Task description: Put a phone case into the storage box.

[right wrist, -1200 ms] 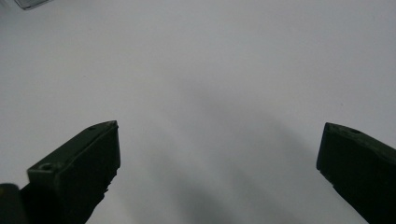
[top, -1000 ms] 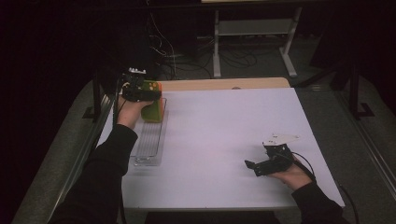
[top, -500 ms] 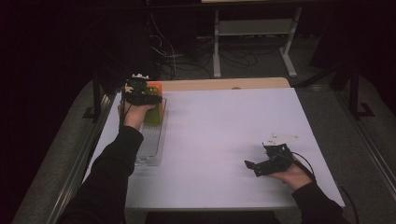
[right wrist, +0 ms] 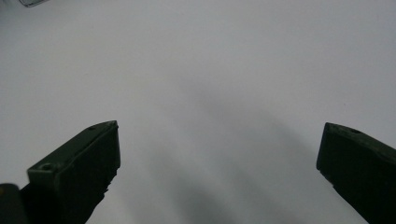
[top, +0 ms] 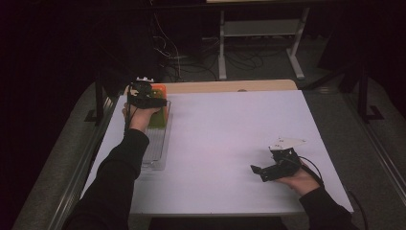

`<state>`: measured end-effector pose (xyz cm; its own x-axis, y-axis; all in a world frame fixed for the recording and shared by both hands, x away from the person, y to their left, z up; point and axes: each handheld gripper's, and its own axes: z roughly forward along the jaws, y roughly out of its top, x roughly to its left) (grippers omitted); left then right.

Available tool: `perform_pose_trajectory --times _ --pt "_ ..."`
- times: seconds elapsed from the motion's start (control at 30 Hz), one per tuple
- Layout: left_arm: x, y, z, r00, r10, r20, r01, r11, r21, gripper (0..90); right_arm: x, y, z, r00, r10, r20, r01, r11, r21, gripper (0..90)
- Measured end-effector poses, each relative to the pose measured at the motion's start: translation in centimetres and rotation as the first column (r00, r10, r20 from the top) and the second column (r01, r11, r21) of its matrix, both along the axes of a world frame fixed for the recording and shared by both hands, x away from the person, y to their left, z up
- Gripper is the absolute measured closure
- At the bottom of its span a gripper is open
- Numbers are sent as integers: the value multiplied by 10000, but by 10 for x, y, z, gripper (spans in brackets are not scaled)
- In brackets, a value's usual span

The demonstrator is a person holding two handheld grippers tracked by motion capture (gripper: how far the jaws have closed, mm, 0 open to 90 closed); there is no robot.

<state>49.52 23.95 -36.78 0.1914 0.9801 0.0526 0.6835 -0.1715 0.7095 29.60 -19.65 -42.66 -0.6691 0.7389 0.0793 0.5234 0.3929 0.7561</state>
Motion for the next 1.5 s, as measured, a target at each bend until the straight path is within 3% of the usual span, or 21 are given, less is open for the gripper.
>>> perform_pose_trajectory --times 0.73,0.97,1.17,1.3,1.37,1.5 --pt "5 4 -3 9996 -82 257 84 9999 -96 96 -1 1 0 10000 21 -57 -22 10000 -26 0" --pt "-3 10 10 9981 -536 316 545 9981 -283 70 -1 0 0 10000 66 -40 -67 9999 -81 0" --pt "-17 15 23 9908 -1323 295 1335 9901 -439 57 -1 0 0 10000 76 -23 -76 9999 -87 0" --pt "-29 15 31 9742 -2228 365 2248 9722 -648 57 -1 0 0 9999 82 -66 -83 9999 -61 0" --pt "-36 15 34 9606 -2749 420 2773 9579 -736 57 -1 0 0 9999 45 -98 -45 10000 22 0" --pt "-54 13 40 9239 -3761 708 3813 9206 -843 58 -1 0 0 9999 122 -104 -122 9999 9 0"
